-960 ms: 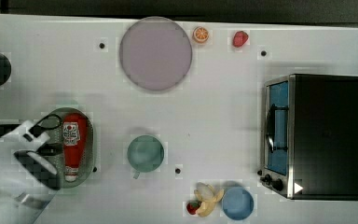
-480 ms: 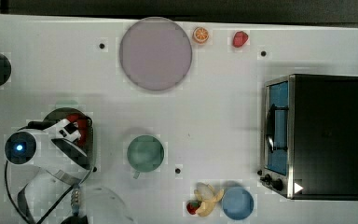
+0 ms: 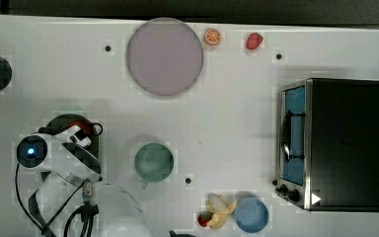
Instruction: Pick ketchup from strainer and place it on the table
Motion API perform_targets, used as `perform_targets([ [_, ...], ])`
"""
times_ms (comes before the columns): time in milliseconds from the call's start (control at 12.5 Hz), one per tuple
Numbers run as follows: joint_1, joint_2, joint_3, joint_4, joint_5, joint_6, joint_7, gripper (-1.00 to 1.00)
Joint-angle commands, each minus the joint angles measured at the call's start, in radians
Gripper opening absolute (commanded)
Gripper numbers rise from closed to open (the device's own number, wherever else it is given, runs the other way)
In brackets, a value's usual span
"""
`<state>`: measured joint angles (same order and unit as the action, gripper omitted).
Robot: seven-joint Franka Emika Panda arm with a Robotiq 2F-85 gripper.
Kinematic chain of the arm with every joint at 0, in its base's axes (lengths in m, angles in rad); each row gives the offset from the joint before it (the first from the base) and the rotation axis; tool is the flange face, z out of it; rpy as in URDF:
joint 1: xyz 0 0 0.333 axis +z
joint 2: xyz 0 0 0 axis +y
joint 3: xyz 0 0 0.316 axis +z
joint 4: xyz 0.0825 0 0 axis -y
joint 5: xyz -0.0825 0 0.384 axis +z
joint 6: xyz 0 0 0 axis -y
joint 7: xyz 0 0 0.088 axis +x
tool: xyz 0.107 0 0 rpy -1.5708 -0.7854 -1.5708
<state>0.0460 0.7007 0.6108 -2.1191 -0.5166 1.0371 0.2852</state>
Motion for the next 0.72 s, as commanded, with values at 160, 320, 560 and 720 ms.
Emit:
perform_targets([
  [160,0.011,-0.107,0.035,0.028,0.003,-0.026,0.054,0.21],
  [320,-0.003,-0.194,0.076,0.027,0.052,-0.091,0.054,0.21],
  [560,-0.032,-0.323,0.120,0.059,0.242,-0.189,0.052,0.21],
  [720,-0.048,-0.381,0.122,0.113,0.333,-0.273,0.033,0.21],
])
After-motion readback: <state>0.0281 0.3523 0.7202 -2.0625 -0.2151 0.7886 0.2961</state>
